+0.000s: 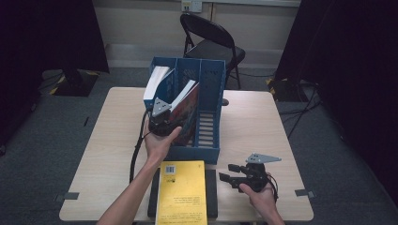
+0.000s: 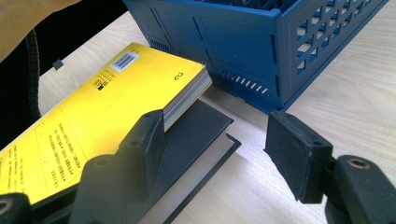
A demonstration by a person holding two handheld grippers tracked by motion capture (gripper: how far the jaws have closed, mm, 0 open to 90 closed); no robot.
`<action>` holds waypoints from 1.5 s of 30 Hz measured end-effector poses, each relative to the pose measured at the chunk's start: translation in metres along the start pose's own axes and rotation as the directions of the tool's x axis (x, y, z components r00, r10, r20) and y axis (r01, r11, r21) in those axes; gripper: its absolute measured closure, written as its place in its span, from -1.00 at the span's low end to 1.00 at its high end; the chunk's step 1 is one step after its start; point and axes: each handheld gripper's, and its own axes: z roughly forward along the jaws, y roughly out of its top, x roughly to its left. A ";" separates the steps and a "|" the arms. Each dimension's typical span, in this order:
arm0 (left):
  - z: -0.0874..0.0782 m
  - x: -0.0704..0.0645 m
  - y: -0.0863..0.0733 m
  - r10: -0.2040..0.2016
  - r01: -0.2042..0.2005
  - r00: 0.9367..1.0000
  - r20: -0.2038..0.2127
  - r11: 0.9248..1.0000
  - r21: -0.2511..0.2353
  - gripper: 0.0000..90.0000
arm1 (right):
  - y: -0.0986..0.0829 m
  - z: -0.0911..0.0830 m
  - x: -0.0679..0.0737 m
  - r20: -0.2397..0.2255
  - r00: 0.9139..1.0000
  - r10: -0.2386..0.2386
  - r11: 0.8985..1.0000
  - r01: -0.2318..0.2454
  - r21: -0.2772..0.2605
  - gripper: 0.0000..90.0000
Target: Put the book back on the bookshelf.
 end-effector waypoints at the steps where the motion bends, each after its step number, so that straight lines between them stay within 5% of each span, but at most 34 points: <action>1: 0.000 0.001 0.000 -0.008 0.008 1.000 0.001 1.000 0.000 0.36 | 0.000 0.000 0.000 0.001 1.000 0.001 1.000 -0.001 0.000 -0.17; 7: -0.004 0.005 0.003 -0.051 0.052 0.999 -0.013 0.998 0.025 0.27 | 0.000 0.000 0.000 0.000 1.000 0.000 1.000 0.000 0.003 -0.17; 14: -0.008 0.007 0.009 -0.034 0.034 0.999 -0.004 0.998 0.056 0.23 | 0.000 0.001 0.000 0.002 1.000 -0.003 1.000 0.003 0.004 -0.17; 21: -0.013 0.010 0.016 -0.070 0.068 0.997 0.024 0.996 0.064 0.17 | 0.000 0.001 0.000 0.003 1.000 -0.003 1.000 0.003 0.004 -0.17; 30: -0.016 0.010 0.025 -0.036 0.035 0.999 0.006 0.994 0.107 0.25 | -0.001 0.002 0.000 0.004 1.000 -0.003 1.000 0.003 0.009 -0.17; 45: -0.018 0.021 0.041 -0.049 0.052 0.999 -0.020 0.976 0.210 0.24 | 0.000 0.002 0.000 0.007 1.000 0.002 1.000 -0.002 0.009 -0.17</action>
